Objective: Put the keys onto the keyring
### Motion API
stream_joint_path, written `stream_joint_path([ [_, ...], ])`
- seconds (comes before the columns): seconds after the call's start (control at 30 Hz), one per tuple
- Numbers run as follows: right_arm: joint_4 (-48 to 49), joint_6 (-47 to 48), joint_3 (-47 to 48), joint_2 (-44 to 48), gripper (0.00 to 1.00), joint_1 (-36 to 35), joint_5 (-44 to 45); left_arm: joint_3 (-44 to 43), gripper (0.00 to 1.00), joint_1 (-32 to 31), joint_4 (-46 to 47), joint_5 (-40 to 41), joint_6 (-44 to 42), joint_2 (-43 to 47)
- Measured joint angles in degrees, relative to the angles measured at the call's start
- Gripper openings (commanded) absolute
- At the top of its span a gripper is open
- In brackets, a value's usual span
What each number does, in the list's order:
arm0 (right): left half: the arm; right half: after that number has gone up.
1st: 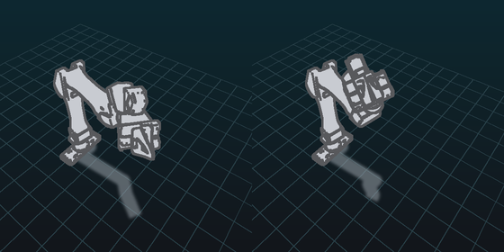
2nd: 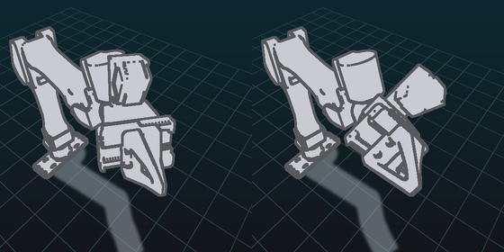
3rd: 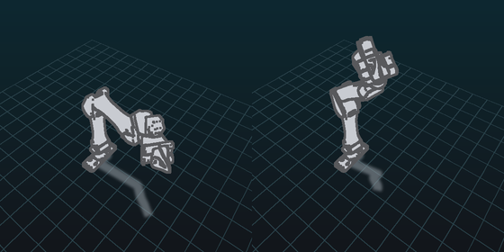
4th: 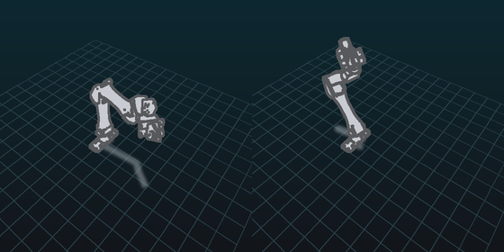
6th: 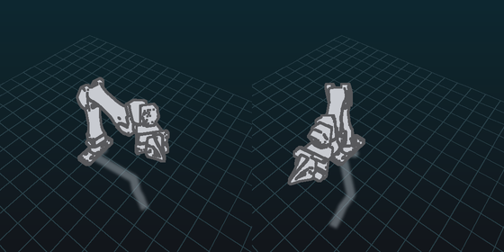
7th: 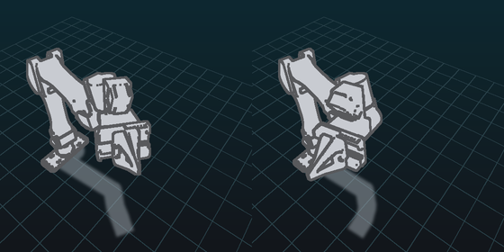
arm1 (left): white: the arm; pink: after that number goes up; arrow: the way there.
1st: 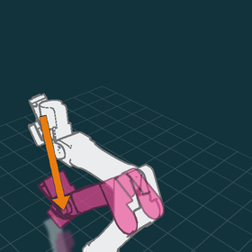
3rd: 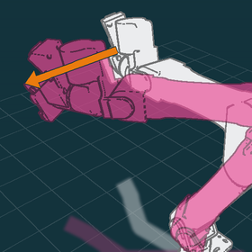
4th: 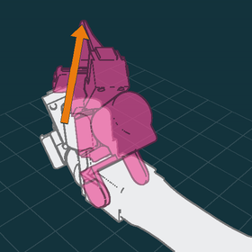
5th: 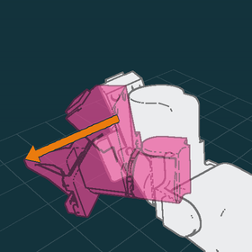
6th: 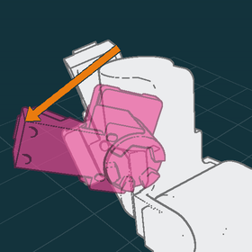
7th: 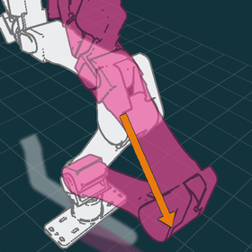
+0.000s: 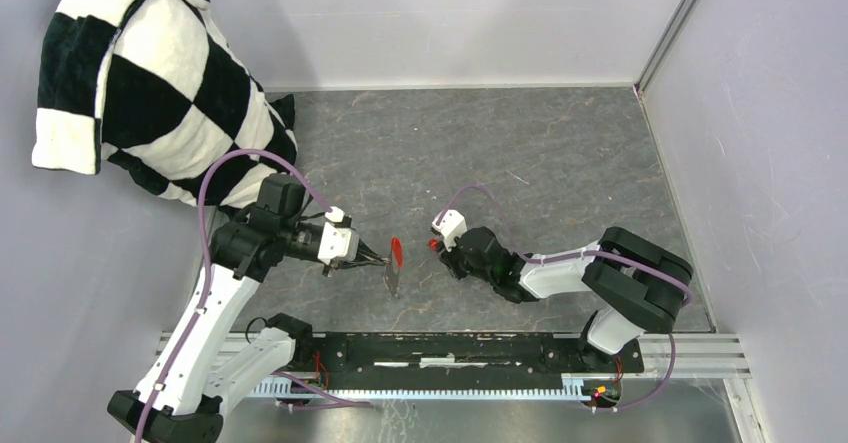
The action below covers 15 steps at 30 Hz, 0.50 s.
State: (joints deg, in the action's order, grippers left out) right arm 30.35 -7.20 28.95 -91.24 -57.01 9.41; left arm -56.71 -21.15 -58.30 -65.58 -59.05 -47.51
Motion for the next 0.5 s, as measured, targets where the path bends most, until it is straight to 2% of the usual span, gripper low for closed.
stream_joint_path([
  [0.23, 1.42, 0.92, -0.90, 0.24, 0.00, 0.00, 0.35, -0.59, 0.02, 0.00, 0.09, 0.02, 0.07, 0.00],
  [0.5, 4.87, 1.73, -6.73, 9.62, 0.00, 0.17, -2.97, -0.63, 0.02, 0.00, 0.09, 0.02, 0.46, 0.00],
])
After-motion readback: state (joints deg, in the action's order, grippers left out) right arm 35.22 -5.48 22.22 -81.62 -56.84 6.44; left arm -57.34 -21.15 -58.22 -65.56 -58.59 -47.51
